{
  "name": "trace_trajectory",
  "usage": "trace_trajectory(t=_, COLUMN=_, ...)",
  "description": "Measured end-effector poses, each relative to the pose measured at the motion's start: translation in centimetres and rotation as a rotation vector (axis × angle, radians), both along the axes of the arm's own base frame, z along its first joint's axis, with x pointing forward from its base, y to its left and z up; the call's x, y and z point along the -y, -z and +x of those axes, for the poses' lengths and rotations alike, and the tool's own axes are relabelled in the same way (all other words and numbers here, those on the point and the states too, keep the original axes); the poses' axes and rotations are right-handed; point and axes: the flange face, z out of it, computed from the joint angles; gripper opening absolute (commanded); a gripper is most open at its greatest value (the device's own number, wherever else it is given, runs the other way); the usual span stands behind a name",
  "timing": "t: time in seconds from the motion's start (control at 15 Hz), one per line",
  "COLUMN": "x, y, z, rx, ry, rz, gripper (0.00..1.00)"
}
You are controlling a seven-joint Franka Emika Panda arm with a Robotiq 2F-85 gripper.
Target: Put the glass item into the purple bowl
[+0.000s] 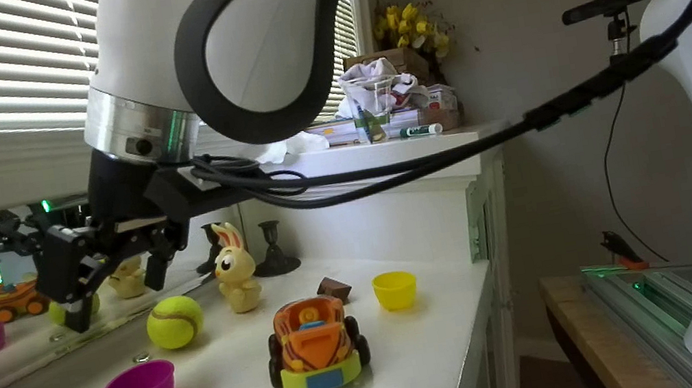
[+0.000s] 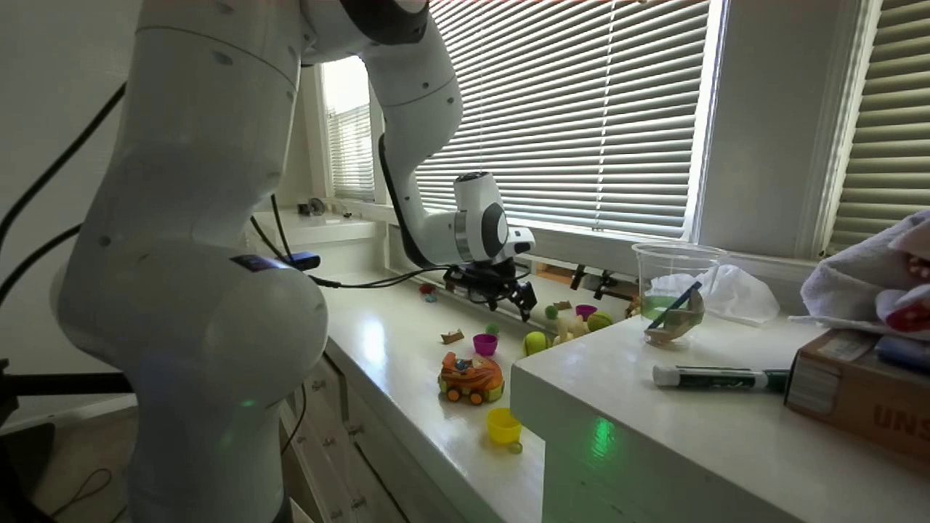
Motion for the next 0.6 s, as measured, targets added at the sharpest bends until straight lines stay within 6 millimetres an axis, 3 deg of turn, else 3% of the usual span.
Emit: trace_trajectory(t=0.6, x=0.9, y=3.0, z=2.7, rx=-0.03, ry=-0.074, rz=0.033, gripper=1.0)
